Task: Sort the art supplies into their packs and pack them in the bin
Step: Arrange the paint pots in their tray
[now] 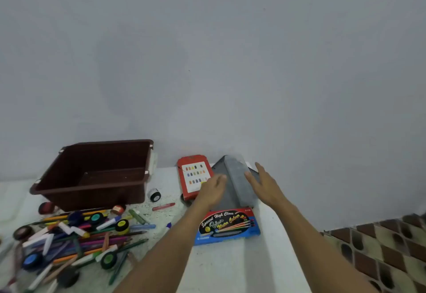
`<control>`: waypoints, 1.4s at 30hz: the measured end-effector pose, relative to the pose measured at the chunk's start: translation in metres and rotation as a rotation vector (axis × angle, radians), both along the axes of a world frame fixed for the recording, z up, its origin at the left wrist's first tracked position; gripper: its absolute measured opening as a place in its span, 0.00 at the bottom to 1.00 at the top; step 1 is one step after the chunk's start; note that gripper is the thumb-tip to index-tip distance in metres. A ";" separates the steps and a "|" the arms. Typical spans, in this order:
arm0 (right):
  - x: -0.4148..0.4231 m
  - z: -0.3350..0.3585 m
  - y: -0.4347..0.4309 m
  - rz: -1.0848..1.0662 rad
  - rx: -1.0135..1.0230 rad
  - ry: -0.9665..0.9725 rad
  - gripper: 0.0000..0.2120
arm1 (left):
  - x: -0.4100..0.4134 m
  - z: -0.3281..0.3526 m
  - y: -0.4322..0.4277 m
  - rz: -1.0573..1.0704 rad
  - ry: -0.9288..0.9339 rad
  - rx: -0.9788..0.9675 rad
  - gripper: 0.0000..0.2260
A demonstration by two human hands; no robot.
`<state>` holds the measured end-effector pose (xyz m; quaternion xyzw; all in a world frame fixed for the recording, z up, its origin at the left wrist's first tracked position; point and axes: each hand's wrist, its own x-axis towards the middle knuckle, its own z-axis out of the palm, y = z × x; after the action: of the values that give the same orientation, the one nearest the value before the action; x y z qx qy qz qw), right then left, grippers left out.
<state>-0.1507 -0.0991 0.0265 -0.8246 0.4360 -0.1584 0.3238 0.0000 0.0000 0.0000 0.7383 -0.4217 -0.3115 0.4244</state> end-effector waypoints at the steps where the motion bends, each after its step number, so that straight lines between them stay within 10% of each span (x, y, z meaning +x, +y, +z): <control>1: -0.002 -0.004 0.000 -0.025 0.039 -0.042 0.34 | -0.007 -0.004 -0.005 -0.003 0.035 0.007 0.20; 17: -0.015 -0.034 -0.011 -0.218 0.368 -0.124 0.24 | -0.028 -0.025 -0.045 -0.016 0.434 0.188 0.14; 23: -0.012 -0.027 -0.013 -0.274 0.317 -0.211 0.09 | -0.029 -0.011 -0.042 0.018 0.430 0.139 0.05; 42: 0.047 0.020 0.051 -0.087 0.025 -0.492 0.12 | 0.033 0.062 0.039 0.132 0.351 -0.121 0.21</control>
<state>-0.1035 -0.0480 0.0467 -0.7375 0.3813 -0.3627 0.4233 0.0326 0.0394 0.0619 0.6720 -0.3096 -0.3811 0.5544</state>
